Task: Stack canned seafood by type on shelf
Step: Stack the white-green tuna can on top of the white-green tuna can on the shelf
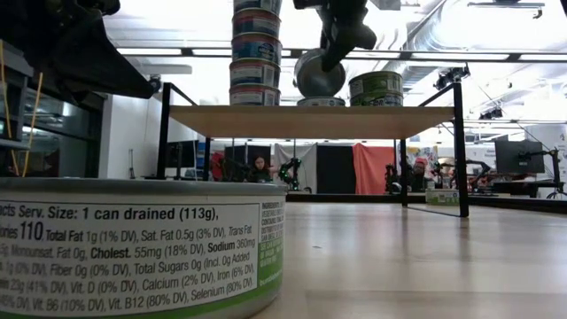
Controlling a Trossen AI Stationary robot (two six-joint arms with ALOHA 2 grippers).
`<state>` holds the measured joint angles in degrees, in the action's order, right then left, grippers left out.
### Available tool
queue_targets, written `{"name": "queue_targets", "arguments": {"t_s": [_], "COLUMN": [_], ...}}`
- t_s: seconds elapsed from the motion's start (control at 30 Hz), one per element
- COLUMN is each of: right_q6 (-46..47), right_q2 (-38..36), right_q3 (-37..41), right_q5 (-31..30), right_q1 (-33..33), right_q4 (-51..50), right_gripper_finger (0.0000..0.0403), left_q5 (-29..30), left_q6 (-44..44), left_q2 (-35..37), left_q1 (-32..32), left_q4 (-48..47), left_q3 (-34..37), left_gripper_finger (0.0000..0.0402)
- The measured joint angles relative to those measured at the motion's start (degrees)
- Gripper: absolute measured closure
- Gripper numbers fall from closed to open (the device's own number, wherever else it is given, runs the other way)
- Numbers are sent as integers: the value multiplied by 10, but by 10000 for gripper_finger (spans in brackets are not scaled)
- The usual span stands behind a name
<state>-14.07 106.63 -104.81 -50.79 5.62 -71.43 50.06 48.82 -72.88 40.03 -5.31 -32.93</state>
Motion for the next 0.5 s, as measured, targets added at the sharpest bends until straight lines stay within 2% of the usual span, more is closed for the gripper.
{"name": "queue_targets", "arguments": {"t_s": [0.37, 0.5], "right_q6": [-6, -6], "right_q2": [0, 2], "right_q3": [0, 0], "right_q5": [2, 30], "right_q1": [-24, -35], "right_q4": [14, 14], "right_gripper_finger": [256, 256], "left_q5": [0, 0], "left_q6": [-9, -10], "left_q2": [0, 0], "left_q1": [0, 0], "left_q4": [0, -4], "left_q3": [0, 0], "left_gripper_finger": [401, 402]}}
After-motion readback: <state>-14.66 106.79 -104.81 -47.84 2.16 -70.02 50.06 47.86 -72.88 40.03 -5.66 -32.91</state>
